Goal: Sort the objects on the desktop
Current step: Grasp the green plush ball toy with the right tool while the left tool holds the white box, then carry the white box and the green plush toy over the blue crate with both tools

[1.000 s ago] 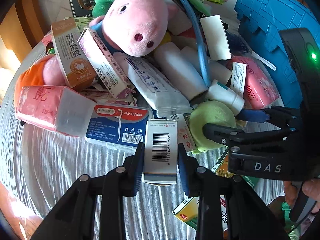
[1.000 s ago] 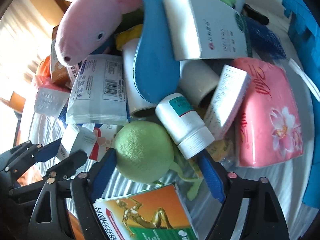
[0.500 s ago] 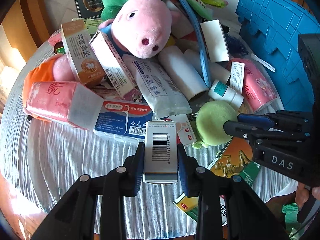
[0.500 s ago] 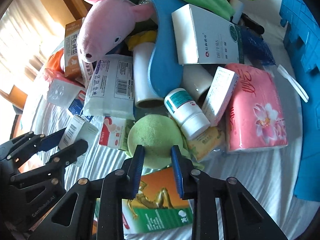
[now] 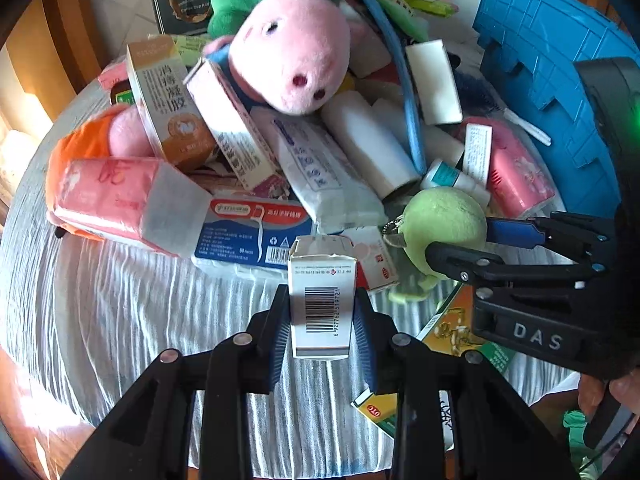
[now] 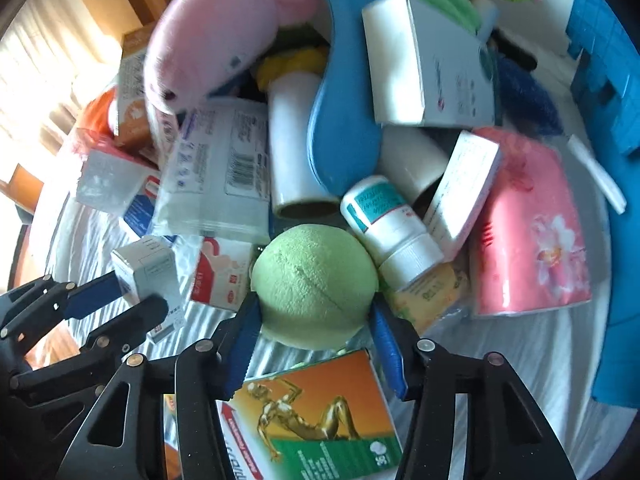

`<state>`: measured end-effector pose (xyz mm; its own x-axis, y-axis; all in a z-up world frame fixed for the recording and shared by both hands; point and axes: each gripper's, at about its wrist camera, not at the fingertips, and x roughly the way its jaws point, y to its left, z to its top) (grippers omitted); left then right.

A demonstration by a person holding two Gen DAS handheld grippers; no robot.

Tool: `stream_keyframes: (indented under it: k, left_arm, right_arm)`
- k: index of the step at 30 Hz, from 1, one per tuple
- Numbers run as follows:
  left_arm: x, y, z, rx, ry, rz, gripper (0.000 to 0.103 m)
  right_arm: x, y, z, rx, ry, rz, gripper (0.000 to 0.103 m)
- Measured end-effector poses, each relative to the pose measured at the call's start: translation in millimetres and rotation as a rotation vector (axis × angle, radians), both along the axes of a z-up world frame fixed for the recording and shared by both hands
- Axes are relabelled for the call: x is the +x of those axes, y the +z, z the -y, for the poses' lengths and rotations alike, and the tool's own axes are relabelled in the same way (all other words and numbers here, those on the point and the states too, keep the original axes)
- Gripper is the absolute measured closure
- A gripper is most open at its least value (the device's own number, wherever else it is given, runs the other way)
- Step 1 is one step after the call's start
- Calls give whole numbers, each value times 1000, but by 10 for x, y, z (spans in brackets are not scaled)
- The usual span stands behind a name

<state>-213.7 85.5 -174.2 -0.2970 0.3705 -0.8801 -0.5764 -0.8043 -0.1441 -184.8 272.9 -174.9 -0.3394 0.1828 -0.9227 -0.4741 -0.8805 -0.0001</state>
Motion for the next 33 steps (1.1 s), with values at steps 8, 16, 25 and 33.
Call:
stream_keyframes:
  k: [8, 16, 25, 33]
  left_arm:
    - [60, 629, -5, 64, 29, -131, 73]
    - [314, 1459, -90, 122, 51, -342, 73]
    - [774, 2223, -695, 215, -33, -514, 73]
    - [1232, 2780, -1495, 293, -126, -594, 73]
  right_arm:
    - [350, 837, 110, 88, 19, -176, 50]
    - [789, 1892, 235, 316, 8, -408, 50]
    - [1561, 2860, 78, 578, -97, -603, 49]
    - [2334, 3230, -419, 712, -246, -627, 49]
